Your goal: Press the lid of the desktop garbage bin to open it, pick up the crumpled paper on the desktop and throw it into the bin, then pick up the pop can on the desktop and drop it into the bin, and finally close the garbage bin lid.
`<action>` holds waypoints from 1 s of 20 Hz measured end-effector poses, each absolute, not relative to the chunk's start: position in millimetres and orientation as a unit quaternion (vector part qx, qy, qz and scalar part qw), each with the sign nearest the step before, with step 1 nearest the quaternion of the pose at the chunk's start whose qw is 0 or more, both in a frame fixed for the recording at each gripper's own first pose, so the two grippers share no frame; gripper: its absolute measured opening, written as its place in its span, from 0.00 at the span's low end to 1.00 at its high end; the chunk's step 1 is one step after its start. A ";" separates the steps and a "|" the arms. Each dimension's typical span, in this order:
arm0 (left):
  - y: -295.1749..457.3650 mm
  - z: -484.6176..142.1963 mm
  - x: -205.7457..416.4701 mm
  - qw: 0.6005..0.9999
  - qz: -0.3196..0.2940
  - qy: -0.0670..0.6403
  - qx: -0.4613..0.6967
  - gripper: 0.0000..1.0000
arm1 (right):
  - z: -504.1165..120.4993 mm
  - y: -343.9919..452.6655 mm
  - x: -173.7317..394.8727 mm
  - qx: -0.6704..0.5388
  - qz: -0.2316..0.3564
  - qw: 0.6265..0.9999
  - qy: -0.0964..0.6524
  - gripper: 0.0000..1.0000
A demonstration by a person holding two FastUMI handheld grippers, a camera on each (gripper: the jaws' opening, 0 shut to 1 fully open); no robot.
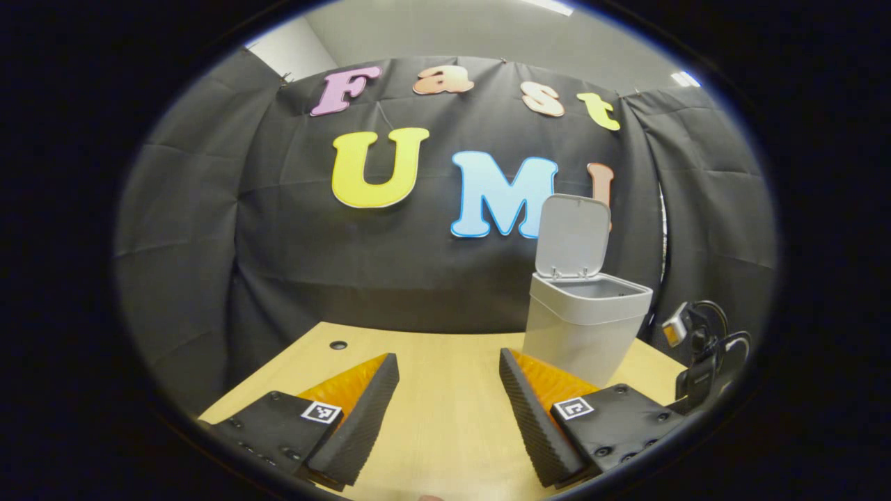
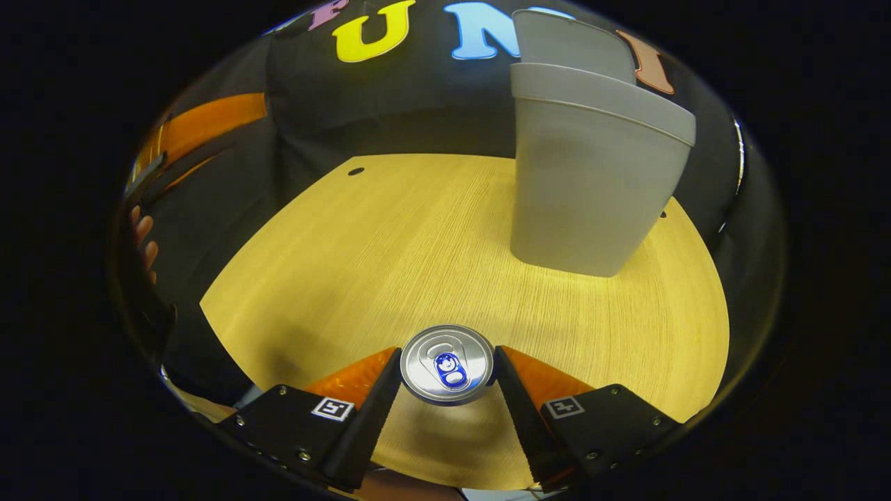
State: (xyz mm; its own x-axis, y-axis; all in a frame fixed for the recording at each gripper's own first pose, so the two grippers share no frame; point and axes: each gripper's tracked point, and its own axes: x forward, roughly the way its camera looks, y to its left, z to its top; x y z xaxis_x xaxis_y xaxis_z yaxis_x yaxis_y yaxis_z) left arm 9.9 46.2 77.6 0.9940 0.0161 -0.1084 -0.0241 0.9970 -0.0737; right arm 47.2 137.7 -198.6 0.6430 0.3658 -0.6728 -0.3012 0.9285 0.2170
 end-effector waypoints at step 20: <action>33.0 88.1 12.6 0.999 0.008 0.044 -0.022 0.96 | 3.0 79.8 118.3 0.131 0.169 0.970 0.114 0.84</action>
State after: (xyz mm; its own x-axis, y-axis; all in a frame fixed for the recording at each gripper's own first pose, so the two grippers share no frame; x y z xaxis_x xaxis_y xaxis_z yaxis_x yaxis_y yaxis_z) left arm 12.6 33.0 88.1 0.9960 0.0135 -0.0878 -0.0174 0.9989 -0.0441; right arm 118.3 79.8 3.0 0.9170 0.3572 -0.1777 -0.2971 0.9086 0.2937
